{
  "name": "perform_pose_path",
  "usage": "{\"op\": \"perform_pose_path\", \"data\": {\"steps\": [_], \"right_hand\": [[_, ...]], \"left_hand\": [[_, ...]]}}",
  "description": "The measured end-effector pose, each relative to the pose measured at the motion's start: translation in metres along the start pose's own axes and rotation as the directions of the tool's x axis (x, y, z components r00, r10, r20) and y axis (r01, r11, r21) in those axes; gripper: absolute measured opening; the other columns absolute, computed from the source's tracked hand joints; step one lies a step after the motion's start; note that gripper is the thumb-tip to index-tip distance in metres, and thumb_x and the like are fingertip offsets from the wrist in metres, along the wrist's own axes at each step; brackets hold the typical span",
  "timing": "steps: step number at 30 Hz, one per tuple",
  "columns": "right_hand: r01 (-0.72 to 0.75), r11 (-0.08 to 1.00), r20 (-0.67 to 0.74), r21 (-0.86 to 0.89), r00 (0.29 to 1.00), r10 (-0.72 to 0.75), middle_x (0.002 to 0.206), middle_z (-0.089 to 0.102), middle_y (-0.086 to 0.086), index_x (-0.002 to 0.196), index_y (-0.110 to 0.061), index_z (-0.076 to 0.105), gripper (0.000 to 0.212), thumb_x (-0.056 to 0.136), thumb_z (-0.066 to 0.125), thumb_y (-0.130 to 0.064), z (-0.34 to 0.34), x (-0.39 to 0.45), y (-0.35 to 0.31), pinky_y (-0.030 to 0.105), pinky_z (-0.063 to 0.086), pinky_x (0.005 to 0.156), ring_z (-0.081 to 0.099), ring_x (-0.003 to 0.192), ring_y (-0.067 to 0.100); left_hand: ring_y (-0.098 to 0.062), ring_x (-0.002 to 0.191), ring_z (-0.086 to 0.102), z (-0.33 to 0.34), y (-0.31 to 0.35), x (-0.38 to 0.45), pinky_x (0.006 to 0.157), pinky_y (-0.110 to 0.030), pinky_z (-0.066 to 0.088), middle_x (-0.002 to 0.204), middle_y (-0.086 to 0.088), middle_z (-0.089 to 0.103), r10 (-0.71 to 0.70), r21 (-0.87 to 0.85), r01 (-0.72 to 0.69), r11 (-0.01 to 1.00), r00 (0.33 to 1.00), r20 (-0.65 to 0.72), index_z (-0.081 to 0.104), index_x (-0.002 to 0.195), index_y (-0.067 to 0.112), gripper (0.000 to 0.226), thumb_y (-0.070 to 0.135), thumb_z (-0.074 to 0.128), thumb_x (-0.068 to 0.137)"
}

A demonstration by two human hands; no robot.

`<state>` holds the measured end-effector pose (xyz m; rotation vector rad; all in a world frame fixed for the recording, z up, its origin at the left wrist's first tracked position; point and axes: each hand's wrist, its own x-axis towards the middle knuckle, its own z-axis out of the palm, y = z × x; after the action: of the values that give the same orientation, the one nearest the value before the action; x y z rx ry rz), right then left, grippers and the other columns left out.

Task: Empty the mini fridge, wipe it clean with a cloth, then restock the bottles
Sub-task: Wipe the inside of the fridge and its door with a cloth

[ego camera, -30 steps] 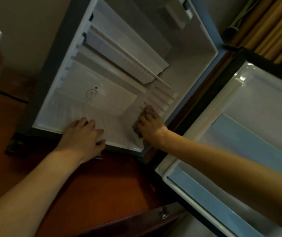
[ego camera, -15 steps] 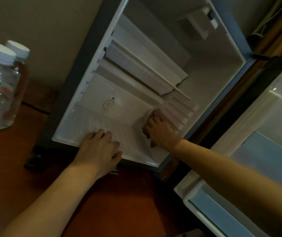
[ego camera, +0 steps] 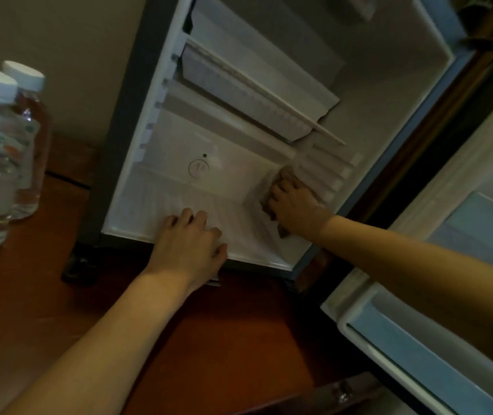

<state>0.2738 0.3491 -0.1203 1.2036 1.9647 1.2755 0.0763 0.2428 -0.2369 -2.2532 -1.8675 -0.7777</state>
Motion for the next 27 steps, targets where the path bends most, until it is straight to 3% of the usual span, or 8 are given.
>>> {"op": "perform_pose_path", "data": {"steps": [2,6,11,16,21,27], "right_hand": [[-0.034,0.997,0.013,0.066,0.999,0.034,0.146,0.042,0.012,0.137,-0.019,0.052,0.042,0.097,0.053,-0.03,-0.005,-0.02,-0.002,0.049,0.017,0.116,0.03,0.137,0.032],[0.073,0.989,0.144,-0.125,0.988,-0.055,0.155,0.029,0.014,0.149,-0.019,0.035,0.057,0.099,0.045,-0.044,-0.019,-0.055,0.003,0.051,0.009,0.12,0.027,0.139,0.036],[0.077,0.995,0.104,-0.066,0.992,-0.07,0.153,0.03,0.015,0.147,-0.015,0.037,0.053,0.101,0.042,-0.04,-0.015,-0.058,0.008,0.049,0.018,0.117,0.028,0.138,0.036],[0.024,1.0,0.077,0.016,0.997,-0.025,0.149,0.033,0.014,0.144,-0.014,0.041,0.057,0.097,0.051,-0.044,0.004,-0.007,0.008,0.047,0.039,0.104,0.031,0.133,0.036],[0.065,0.991,0.044,-0.117,0.997,-0.06,0.141,0.04,0.014,0.143,-0.017,0.042,0.077,0.082,0.061,-0.061,0.015,0.037,0.012,0.051,0.022,0.116,0.036,0.129,0.038],[0.041,0.998,0.047,-0.044,0.998,-0.038,0.147,0.038,0.013,0.144,-0.018,0.042,0.067,0.09,0.056,-0.055,0.008,0.035,0.013,0.048,0.023,0.117,0.035,0.133,0.037]], "left_hand": [[-0.024,0.124,0.042,0.001,0.0,-0.001,0.102,-0.039,0.037,0.13,0.0,0.052,0.002,-0.007,-0.002,1.0,1.0,-0.006,0.062,0.13,0.032,0.045,0.051,0.033,0.101],[-0.023,0.125,0.043,0.003,0.0,-0.005,0.103,-0.038,0.036,0.132,0.0,0.052,0.006,-0.004,-0.006,1.0,1.0,-0.017,0.06,0.132,0.032,0.046,0.052,0.032,0.102],[-0.022,0.124,0.042,0.004,-0.001,-0.004,0.103,-0.037,0.037,0.129,0.002,0.053,0.018,-0.011,-0.018,1.0,0.999,-0.036,0.061,0.132,0.033,0.046,0.052,0.032,0.101],[-0.021,0.119,0.044,0.007,-0.003,-0.001,0.098,-0.037,0.039,0.121,0.002,0.055,0.023,-0.019,-0.025,1.0,0.997,-0.07,0.066,0.124,0.031,0.046,0.051,0.033,0.099],[-0.022,0.121,0.042,0.005,-0.001,0.001,0.099,-0.037,0.037,0.124,0.001,0.052,0.008,0.027,-0.006,1.0,0.997,-0.078,0.063,0.125,0.03,0.047,0.052,0.031,0.099],[-0.025,0.117,0.045,0.006,0.001,0.005,0.095,-0.04,0.041,0.12,-0.003,0.054,0.002,0.044,0.003,0.999,0.994,-0.108,0.065,0.118,0.028,0.045,0.051,0.034,0.096]]}}
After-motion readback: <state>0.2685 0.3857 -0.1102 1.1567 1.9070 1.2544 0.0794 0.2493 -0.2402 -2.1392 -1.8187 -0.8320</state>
